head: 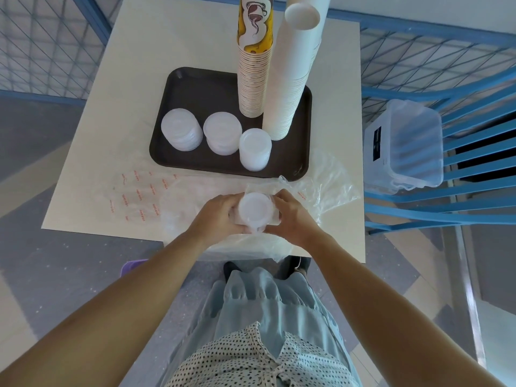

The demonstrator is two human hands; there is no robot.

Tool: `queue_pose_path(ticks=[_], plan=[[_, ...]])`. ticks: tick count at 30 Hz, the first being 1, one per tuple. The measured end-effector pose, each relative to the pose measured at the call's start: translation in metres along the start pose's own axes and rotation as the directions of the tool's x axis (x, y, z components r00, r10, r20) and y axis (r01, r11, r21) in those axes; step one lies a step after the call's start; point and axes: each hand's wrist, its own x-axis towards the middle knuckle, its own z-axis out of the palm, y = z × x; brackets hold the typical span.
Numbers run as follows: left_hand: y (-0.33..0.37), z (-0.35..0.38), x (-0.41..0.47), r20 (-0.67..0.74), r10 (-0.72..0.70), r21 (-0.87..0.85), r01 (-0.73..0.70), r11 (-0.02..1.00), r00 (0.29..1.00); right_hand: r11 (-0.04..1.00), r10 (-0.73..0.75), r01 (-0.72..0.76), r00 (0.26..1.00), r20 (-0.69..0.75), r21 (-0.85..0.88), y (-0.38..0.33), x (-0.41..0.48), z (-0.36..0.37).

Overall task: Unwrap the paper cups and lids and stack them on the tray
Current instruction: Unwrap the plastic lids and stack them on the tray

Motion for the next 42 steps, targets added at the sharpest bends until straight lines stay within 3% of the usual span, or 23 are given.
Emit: queue_pose_path(ticks=[14, 23, 30, 42], plan=[[-0.014, 0.021, 0.009, -0.036, -0.109, 0.112, 0.112, 0.987, 0.993, 0.998, 0.052, -0.053, 0.998, -0.023, -0.024, 0.004, 0.005, 0.014], [-0.016, -0.001, 0.002, 0.196, -0.126, 0.052, 0.118, 0.992, 0.972, 0.999, 0.032, -0.032, 0.998, 0.059, -0.01, 0.005, -0.014, -0.012], [-0.007, -0.006, 0.001, 0.068, 0.056, -0.039, -0.054, 0.998, 0.996, 0.999, -0.041, 0.041, 0.999, -0.017, 0.009, -0.007, -0.012, -0.019], [-0.021, 0.015, 0.009, -0.024, -0.038, -0.06, 0.036, 0.998, 0.999, 0.999, -0.038, 0.037, 0.999, -0.023, -0.007, 0.004, 0.003, 0.001]])
